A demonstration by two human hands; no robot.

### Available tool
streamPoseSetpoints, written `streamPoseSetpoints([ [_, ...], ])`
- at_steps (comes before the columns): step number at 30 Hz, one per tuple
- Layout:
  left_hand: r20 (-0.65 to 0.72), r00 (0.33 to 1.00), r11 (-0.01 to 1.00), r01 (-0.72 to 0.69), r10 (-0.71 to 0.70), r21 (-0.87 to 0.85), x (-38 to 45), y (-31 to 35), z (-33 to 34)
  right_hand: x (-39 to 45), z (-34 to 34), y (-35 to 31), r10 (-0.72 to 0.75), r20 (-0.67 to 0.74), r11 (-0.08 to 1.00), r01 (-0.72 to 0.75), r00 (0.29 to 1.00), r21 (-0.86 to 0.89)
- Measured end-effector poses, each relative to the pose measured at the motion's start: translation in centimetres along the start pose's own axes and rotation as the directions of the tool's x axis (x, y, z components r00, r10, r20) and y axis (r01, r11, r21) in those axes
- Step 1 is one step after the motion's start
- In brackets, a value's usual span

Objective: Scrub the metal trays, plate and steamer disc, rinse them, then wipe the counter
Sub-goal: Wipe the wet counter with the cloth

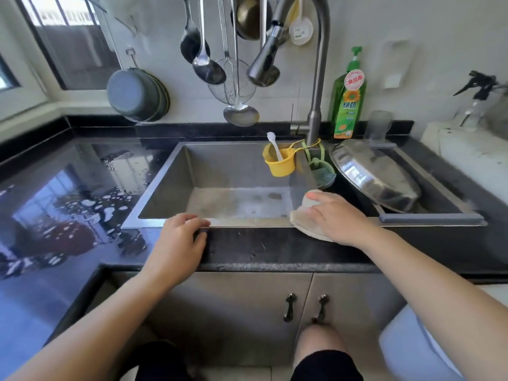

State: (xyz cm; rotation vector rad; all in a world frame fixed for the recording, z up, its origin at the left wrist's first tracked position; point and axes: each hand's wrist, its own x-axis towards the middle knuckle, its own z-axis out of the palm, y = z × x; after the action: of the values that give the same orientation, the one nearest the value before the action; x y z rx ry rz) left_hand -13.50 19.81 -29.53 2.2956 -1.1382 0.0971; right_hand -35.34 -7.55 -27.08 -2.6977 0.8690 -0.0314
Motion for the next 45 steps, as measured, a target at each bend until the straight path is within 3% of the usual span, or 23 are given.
streamPoseSetpoints([
  [8,0.022,1.0,0.991,0.014,-0.017,0.13,-1.7,-3.0,-1.6,-7.4,0.1,1.2,-0.082,-0.102,0.995,0.086,0.991,0.04],
  [13,0.066,0.995,0.991,0.067,-0.075,0.118,-1.3,-2.6,-1.5,-9.6,-1.4,1.6,0.031,-0.095,0.998,-0.026,0.995,0.049],
  [17,0.137,0.985,0.994,0.106,-0.108,0.023,-0.9,-2.5,-2.5,-8.3,1.2,-0.5,0.089,-0.015,0.962,-0.09,0.996,-0.256],
  [22,0.137,0.989,0.998,0.048,-0.053,0.037,-1.1,-7.0,-5.0,-6.1,3.2,-7.2,0.156,0.054,0.951,-0.135,0.986,-0.278],
  [24,0.101,0.992,0.997,0.066,-0.071,0.048,-1.2,-9.3,-6.9,-4.4,4.6,-12.4,0.068,0.082,0.955,-0.041,0.994,-0.294],
  [27,0.009,0.992,0.989,0.128,-0.129,0.073,-1.9,-13.6,-10.5,-0.9,7.5,-22.2,-0.185,0.138,0.942,0.216,0.973,-0.258],
  [32,-0.132,0.933,0.924,0.353,-0.336,0.144,-5.8,-23.0,-16.3,5.2,11.3,-37.1,-0.507,0.251,0.808,0.556,0.824,-0.196],
  [37,-0.161,0.873,0.854,0.486,-0.461,0.188,-5.1,-29.7,-18.9,6.3,11.6,-39.1,-0.656,0.318,0.675,0.721,0.684,-0.158],
  [39,-0.107,0.844,0.818,0.535,-0.525,0.21,-2.4,-30.7,-19.2,7.9,11.1,-38.8,-0.643,0.314,0.681,0.709,0.699,-0.183],
  [45,0.16,0.699,0.705,0.629,-0.697,0.326,7.0,-33.1,-19.8,23.9,10.0,-38.4,-0.441,0.135,0.856,0.461,0.887,-0.234],
])
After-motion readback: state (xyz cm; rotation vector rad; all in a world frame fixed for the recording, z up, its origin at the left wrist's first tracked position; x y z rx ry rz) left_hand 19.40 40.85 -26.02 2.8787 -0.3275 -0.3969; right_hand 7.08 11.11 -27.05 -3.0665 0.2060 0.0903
